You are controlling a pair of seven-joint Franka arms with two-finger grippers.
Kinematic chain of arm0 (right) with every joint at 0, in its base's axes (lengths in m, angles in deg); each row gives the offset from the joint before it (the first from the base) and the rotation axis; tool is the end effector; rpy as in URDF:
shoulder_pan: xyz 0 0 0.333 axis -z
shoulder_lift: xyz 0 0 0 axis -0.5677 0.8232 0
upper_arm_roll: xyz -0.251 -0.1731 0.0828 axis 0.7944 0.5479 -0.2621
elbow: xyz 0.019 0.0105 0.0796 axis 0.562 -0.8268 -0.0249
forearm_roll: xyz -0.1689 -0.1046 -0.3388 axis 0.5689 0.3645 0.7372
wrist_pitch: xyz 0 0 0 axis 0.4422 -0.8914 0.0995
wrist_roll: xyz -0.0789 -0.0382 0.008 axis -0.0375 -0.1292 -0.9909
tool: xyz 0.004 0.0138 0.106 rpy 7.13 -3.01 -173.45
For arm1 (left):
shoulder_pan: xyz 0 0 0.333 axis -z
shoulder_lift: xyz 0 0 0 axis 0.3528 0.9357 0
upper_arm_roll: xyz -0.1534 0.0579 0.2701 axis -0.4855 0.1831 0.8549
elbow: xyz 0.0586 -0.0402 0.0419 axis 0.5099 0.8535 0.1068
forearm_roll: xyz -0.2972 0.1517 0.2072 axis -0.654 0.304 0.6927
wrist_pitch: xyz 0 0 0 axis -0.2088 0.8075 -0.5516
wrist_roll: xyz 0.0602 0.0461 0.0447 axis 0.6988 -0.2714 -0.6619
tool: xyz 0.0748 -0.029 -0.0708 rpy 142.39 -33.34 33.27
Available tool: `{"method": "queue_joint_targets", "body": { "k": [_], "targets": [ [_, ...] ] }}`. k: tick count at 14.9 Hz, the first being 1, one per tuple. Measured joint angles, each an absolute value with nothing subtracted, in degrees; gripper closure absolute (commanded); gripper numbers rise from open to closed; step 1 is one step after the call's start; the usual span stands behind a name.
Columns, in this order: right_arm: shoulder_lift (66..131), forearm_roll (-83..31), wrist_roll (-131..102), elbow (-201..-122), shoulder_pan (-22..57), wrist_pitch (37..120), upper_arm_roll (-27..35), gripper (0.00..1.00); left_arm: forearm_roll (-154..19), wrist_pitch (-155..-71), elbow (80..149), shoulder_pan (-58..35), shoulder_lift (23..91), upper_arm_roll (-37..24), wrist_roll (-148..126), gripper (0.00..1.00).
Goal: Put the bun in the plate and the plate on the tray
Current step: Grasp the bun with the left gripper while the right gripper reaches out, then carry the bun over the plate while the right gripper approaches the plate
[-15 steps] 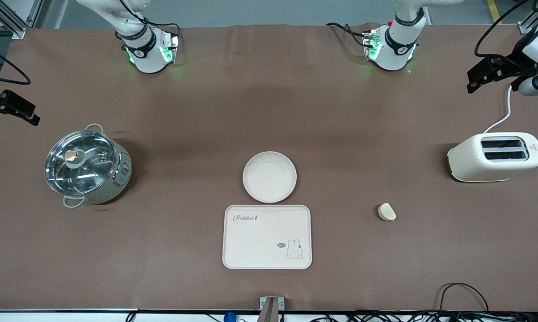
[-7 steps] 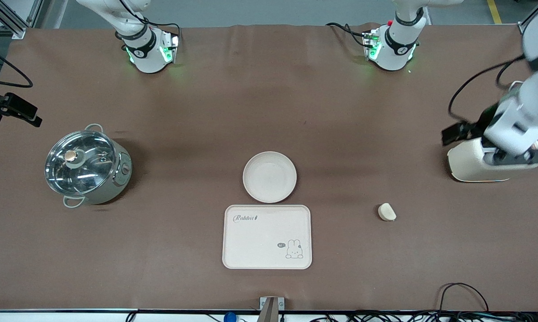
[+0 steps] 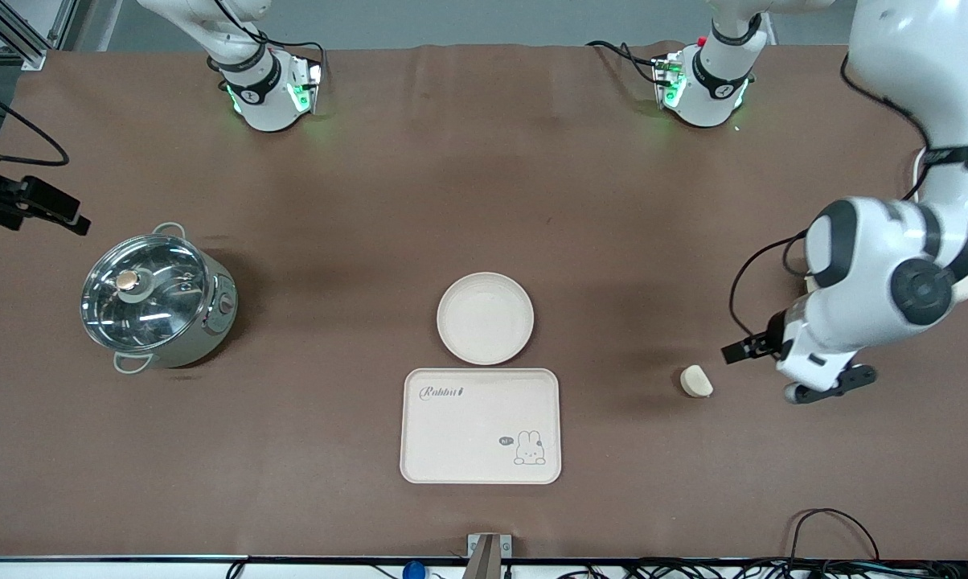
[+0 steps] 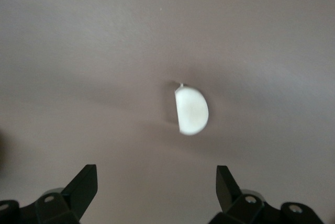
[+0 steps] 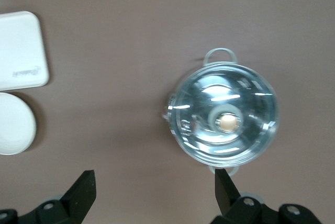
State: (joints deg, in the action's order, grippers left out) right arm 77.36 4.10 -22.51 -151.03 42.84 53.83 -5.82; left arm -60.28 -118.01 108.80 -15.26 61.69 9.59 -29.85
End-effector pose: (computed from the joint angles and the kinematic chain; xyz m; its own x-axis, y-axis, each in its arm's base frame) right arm 0.5690 -0.0279 0.6153 0.9923 -0.1237 -0.0076 -0.1237 -0.9855 -0.1160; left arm 0.6729 -0.0889 0.3063 0.9444 0.3234 -0.0592 0.3252 -0.9453 0.0243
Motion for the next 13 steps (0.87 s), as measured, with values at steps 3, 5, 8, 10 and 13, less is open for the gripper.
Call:
{"method": "queue_joint_targets", "body": {
  "k": [3, 5, 8, 10, 13],
  "targets": [
    [81.7, 0.6, -22.7, -151.0, 41.3, 59.4, -6.2, 0.00, -60.3, -124.7, 108.8, -14.8, 68.6, 9.5, -34.2, 0.00],
    [85.0, 0.4, -26.0, -151.1, 36.7, 63.7, -6.6, 0.00, -60.3, -128.2, 108.6, -14.6, 71.5, 9.5, -36.7, 0.02],
    [91.5, 0.1, -32.2, -151.3, 28.8, 71.4, -7.1, 0.00, -60.3, -129.7, 108.3, -14.2, 73.4, 9.3, -38.7, 0.28],
    [96.3, -0.6, -34.1, -151.5, 24.6, 76.2, -7.1, 0.00, -60.3, -130.7, 108.2, -13.9, 73.7, 9.1, -39.2, 0.52],
    [102.9, -1.6, -37.4, -151.6, 19.3, 79.5, -7.1, 0.00, -61.4, -131.5, 108.2, -13.6, 73.9, 8.8, -39.4, 0.92]
  ]
}}
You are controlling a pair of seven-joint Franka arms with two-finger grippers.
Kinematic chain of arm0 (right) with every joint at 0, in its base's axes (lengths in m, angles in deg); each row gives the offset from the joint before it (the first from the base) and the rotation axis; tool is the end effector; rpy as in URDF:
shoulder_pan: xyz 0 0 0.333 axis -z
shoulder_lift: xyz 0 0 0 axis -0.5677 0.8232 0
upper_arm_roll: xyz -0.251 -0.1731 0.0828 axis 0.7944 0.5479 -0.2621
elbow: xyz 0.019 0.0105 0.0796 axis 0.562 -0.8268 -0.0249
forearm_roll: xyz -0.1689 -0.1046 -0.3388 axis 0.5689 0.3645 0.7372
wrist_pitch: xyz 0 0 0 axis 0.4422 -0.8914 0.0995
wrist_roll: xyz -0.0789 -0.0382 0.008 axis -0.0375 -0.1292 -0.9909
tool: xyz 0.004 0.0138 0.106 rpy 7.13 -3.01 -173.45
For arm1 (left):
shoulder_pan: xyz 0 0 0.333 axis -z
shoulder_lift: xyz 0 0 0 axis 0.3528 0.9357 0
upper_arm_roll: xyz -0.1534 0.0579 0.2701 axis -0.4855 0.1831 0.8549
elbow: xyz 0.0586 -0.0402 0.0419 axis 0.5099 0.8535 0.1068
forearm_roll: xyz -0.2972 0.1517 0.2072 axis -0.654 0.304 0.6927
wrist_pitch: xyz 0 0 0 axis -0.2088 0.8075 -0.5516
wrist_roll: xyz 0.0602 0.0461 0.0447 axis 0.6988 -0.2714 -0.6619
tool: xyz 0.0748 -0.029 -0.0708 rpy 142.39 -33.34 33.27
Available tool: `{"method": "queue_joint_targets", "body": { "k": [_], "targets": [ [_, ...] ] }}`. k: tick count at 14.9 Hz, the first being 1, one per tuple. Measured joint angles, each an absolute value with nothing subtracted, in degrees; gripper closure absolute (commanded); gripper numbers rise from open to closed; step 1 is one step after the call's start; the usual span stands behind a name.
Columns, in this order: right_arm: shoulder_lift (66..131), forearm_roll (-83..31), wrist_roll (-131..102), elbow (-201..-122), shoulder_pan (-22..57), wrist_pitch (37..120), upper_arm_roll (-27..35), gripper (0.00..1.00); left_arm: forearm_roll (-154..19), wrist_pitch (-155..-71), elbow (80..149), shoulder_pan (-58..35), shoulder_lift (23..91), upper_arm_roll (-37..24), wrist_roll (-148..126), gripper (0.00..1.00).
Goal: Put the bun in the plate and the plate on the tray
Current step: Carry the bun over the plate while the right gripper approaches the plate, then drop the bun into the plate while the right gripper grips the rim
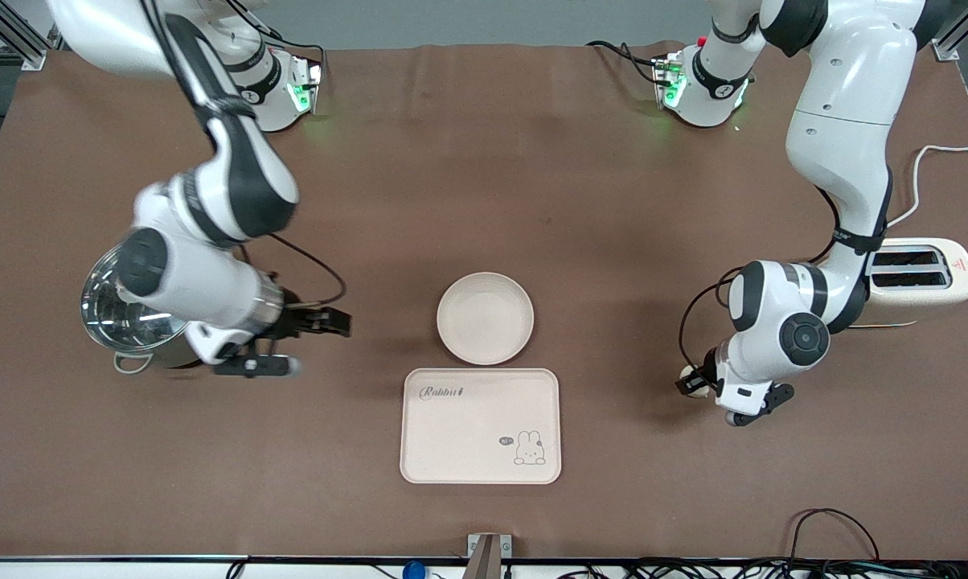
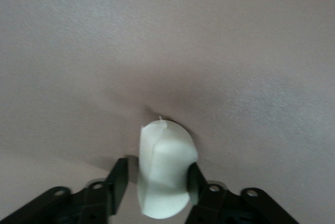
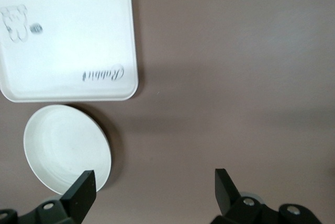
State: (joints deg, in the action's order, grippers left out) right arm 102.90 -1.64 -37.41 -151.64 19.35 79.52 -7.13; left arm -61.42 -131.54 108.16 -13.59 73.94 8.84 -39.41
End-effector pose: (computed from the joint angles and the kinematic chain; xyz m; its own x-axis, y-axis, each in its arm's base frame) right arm 0.6426 0.2479 0.3672 0.9946 -0.0473 -0.0921 -0.0663 -0.9741 -0.2161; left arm 0.6792 -0.1172 0.1848 0.8848 0.4633 -0.0503 0.4656 -0.8834 0.0534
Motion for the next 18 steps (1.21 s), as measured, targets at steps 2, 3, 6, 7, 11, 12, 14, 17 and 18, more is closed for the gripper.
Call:
{"method": "queue_joint_targets", "body": {
  "k": [2, 3, 6, 7, 11, 12, 14, 17, 18],
  "targets": [
    [106.5, -3.4, -39.7, -151.7, 16.0, 81.3, -7.2, 0.00, -62.6, -131.7, 108.1, -13.4, 74.0, 8.8, -39.4, 0.98],
    [108.1, -3.9, -40.3, -151.7, 14.3, 82.7, -7.1, 0.00, -62.7, -131.7, 108.1, -13.4, 74.0, 8.6, -39.7, 0.99],
    [112.8, -4.1, -41.4, -152.0, 9.8, 89.2, -7.1, 0.00, -62.8, -131.7, 108.0, -13.4, 74.0, 5.8, -45.1, 0.98],
    [114.0, -4.1, -41.5, -152.6, 8.8, 91.6, -7.1, 0.00, -62.8, -131.7, 107.9, -13.0, 74.0, 3.8, -48.7, 0.98],
    [116.5, -4.1, -41.6, -155.9, 5.4, 99.6, -7.1, 0.16, -62.8, -131.7, 106.1, -5.3, 73.6, -0.8, -66.7, 0.98],
    [116.6, -4.1, -41.6, -156.6, 5.0, 100.9, -7.1, 0.27, -62.8, -131.7, 105.3, -2.1, 73.6, -0.8, -71.1, 0.98],
    [116.6, -4.1, -41.6, -157.1, 4.9, 101.6, -7.0, 0.44, -62.8, -131.7, 104.3, 3.5, 73.6, -0.7, -78.1, 0.98],
    [116.6, -4.2, -41.6, -157.2, 5.0, 101.6, -6.6, 0.69, -62.8, -131.7, 104.1, 7.2, 73.6, -0.6, -83.7, 0.95],
    [116.7, -4.2, -41.6, -157.2, 5.0, 101.9, -6.6, 0.78, -62.8, -131.7, 104.1, 7.9, 73.7, -0.6, -84.6, 0.93]
  ]
}}
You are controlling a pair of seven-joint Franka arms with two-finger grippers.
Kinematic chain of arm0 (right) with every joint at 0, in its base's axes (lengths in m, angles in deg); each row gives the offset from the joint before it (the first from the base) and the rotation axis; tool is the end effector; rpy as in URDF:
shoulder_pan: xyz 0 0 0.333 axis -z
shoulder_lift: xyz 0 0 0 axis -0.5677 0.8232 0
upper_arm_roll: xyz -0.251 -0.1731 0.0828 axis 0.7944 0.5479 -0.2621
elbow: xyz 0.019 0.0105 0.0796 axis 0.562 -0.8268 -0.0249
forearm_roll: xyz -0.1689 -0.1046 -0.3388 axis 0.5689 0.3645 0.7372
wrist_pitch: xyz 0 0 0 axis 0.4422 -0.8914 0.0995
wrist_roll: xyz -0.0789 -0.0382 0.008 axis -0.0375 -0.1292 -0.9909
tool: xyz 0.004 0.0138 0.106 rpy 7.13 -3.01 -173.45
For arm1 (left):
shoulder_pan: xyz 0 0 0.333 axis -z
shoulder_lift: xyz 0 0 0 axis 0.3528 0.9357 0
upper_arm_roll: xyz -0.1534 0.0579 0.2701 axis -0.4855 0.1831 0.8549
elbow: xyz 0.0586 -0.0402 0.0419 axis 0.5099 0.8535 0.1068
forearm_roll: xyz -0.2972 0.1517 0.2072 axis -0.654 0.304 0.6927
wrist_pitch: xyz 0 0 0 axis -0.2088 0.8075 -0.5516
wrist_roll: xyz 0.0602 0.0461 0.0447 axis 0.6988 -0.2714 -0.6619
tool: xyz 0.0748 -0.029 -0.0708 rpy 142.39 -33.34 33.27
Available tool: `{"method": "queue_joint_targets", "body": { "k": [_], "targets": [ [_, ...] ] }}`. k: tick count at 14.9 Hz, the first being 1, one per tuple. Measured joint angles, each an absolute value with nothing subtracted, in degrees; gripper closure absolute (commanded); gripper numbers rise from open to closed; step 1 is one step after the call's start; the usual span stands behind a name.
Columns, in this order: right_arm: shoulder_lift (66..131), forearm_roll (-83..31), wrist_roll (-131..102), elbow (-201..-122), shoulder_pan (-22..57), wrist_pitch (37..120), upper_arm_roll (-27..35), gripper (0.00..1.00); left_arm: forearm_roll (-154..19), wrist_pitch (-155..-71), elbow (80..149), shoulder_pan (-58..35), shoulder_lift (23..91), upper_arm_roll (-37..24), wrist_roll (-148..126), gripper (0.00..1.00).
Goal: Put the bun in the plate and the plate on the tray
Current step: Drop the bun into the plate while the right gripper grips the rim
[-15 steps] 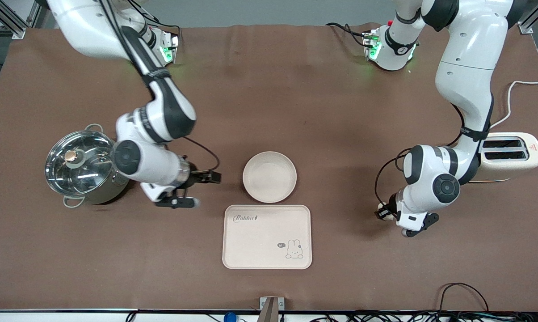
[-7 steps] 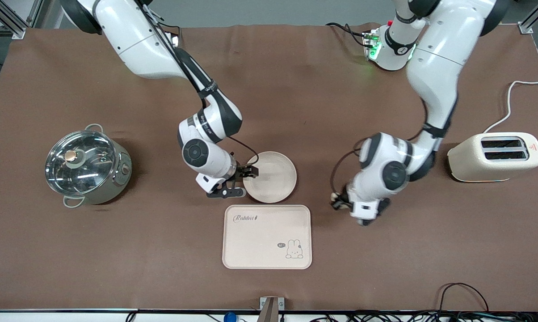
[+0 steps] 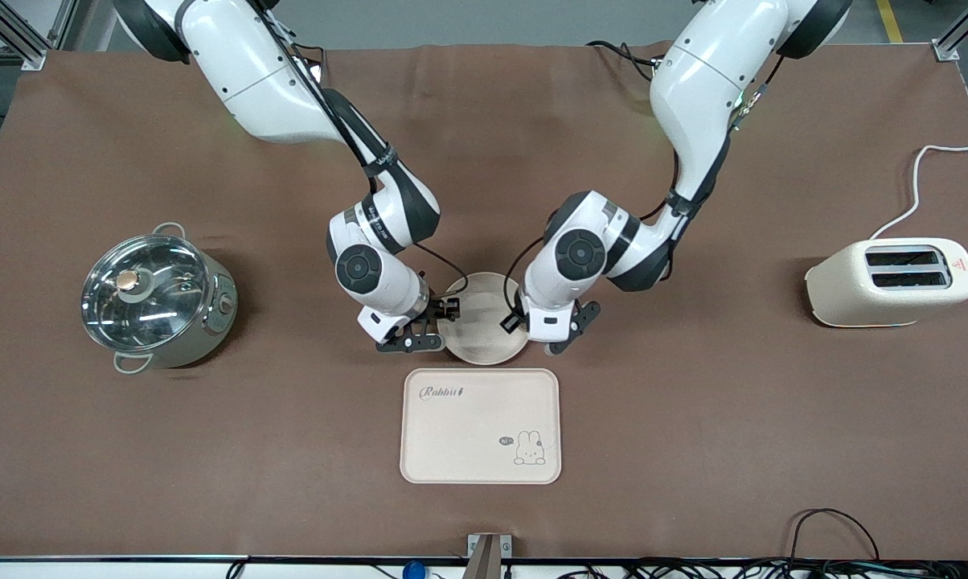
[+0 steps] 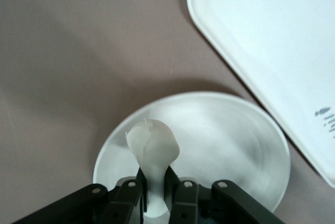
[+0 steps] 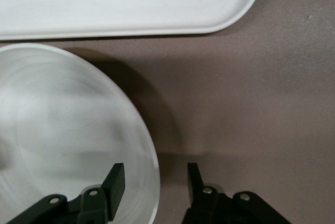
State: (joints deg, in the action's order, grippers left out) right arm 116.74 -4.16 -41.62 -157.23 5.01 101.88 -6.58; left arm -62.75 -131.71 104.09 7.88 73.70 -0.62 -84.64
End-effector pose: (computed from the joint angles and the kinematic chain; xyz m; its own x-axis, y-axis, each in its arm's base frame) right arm 0.5707 0.3875 0.1900 0.9972 0.0106 -0.0740 -0.0061 -0.9752 -0.2213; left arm 0.5533 -0.4503 0.2275 0.6943 0.6949 -0.1873 0.7174 -0.6888 0.1041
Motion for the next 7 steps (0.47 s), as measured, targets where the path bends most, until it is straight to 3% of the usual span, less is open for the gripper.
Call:
{"method": "queue_joint_targets", "body": {
  "k": [2, 4, 5, 6, 7],
  "targets": [
    [117.0, -4.2, -41.6, -157.4, 5.0, 102.6, -6.6, 0.93, -62.8, -131.7, 104.1, 9.7, 74.4, -0.7, -86.2, 0.88],
    [117.0, -4.3, -41.6, -157.5, 5.0, 103.0, -6.6, 0.98, -62.8, -131.7, 104.1, 11.4, 75.4, -0.6, -87.6, 0.80],
    [116.6, -4.4, -41.6, -157.5, 5.0, 103.0, -6.6, 0.99, -62.8, -132.0, 104.1, 11.8, 76.0, -0.6, -87.7, 0.70],
    [116.5, -4.4, -41.6, -157.5, 5.0, 103.0, -6.6, 1.00, -62.8, -133.0, 104.1, 12.0, 76.6, -0.6, -87.7, 0.49],
    [116.6, -4.4, -41.6, -157.5, 5.0, 103.0, -6.7, 1.00, -62.8, -134.2, 104.1, 12.2, 76.9, -0.6, -87.7, 0.13]
  ]
}}
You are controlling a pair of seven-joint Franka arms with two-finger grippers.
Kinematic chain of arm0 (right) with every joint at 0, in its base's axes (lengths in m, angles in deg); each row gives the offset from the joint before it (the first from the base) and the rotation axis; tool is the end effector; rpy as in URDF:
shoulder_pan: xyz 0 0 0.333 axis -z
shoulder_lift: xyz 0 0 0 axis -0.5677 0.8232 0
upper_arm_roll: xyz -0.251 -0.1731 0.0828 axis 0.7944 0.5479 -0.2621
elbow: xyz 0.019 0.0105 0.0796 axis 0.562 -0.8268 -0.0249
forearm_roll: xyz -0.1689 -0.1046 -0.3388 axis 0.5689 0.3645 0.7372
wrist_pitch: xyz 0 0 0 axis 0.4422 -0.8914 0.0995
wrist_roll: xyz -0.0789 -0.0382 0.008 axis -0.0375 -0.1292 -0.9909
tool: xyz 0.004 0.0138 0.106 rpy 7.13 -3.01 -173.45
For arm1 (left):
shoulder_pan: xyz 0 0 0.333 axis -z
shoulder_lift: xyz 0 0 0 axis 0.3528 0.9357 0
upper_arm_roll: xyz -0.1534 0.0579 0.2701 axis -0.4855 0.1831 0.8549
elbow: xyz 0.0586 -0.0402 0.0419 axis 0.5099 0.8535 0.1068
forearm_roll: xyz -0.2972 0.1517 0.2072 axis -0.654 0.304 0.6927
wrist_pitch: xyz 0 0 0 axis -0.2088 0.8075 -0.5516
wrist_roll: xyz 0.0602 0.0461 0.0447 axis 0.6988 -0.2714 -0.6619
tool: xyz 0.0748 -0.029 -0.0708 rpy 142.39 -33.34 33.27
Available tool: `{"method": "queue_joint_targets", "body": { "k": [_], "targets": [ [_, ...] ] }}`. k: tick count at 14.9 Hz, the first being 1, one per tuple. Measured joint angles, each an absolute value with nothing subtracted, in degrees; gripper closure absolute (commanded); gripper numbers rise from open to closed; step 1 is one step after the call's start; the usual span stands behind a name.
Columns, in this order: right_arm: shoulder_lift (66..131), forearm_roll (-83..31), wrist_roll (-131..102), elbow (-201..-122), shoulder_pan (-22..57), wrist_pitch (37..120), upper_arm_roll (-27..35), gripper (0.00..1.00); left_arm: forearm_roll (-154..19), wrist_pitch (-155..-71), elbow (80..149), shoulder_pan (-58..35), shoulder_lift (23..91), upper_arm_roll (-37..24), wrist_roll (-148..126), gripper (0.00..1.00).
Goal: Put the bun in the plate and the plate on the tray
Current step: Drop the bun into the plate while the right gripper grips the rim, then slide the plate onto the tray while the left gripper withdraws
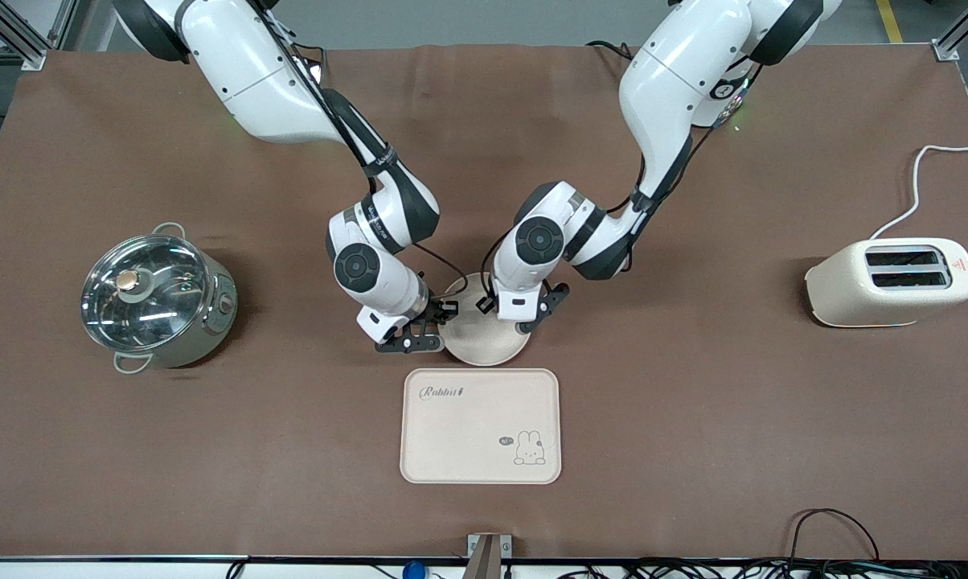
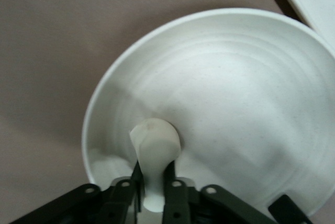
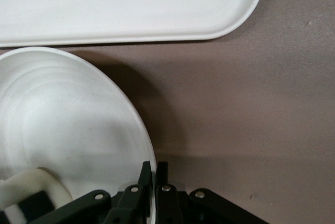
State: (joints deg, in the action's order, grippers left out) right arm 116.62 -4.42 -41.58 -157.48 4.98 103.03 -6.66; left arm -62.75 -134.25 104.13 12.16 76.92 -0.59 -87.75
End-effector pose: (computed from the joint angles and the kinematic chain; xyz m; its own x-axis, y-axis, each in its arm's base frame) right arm 0.5711 0.3884 0.1915 0.9982 0.0057 -0.0600 -0.0083 -0.9730 -0.2306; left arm 0.5164 -0.4884 0.1919 0.6980 0.6877 -0.1996 0.7112 -0.6983 0.0812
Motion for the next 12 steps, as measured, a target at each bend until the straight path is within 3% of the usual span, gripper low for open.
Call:
{"method": "queue_joint_targets", "body": {
  "k": [1, 8, 12],
  "targets": [
    [116.6, -4.4, -41.6, -157.5, 5.0, 103.1, -6.7, 1.00, -62.8, -135.1, 104.1, 12.3, 77.0, -0.6, -87.9, 0.00],
    [116.0, -4.4, -41.1, -156.1, 5.2, 103.4, -6.5, 1.00, -62.8, -135.7, 102.1, 11.4, 74.3, 0.1, -90.0, 0.00],
    [115.7, -4.4, -41.1, -152.9, 5.6, 103.8, -6.0, 1.00, -62.7, -127.5, 99.5, 7.6, 67.8, 0.5, -89.2, 0.00]
  ]
}}
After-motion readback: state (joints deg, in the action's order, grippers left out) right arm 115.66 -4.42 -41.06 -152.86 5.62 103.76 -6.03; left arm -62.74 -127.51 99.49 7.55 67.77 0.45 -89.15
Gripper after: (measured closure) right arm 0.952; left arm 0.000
